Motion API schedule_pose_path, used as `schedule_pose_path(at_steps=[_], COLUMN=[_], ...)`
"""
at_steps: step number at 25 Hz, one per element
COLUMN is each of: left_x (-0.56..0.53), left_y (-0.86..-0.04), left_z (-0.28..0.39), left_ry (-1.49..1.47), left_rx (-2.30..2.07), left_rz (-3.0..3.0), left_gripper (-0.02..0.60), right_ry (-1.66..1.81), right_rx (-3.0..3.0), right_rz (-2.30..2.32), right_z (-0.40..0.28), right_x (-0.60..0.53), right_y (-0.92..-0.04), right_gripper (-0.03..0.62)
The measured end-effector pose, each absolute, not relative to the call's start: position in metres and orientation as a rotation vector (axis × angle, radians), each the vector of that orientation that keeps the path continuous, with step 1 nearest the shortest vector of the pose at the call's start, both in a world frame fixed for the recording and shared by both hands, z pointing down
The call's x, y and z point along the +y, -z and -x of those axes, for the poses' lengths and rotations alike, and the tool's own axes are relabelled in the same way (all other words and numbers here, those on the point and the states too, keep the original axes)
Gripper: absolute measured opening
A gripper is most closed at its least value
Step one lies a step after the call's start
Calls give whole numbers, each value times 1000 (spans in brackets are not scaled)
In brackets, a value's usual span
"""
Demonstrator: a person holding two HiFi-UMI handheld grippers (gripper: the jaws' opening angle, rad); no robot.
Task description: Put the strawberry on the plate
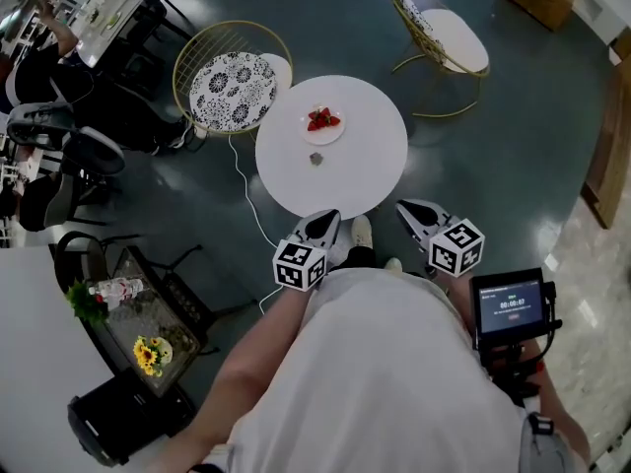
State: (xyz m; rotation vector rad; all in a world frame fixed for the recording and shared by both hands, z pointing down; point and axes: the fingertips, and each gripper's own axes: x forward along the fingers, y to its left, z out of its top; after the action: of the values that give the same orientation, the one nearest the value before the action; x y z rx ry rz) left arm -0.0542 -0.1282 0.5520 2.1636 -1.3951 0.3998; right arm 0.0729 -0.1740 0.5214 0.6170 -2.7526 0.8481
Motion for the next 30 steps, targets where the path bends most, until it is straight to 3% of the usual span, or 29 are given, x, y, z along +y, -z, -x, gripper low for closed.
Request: schedule_pose_path(at_steps=[30], left_x=[-226], left_y=[-642], left_z=[153], left_ry=[-711], left_rx=[-1277], left_rz=[-2032], left_gripper=[8], right_ry=[-968], right_rx=[-2634], right_rz=[-618], right_z=[10], right_x=[-262], right_y=[-572], right_gripper=[6])
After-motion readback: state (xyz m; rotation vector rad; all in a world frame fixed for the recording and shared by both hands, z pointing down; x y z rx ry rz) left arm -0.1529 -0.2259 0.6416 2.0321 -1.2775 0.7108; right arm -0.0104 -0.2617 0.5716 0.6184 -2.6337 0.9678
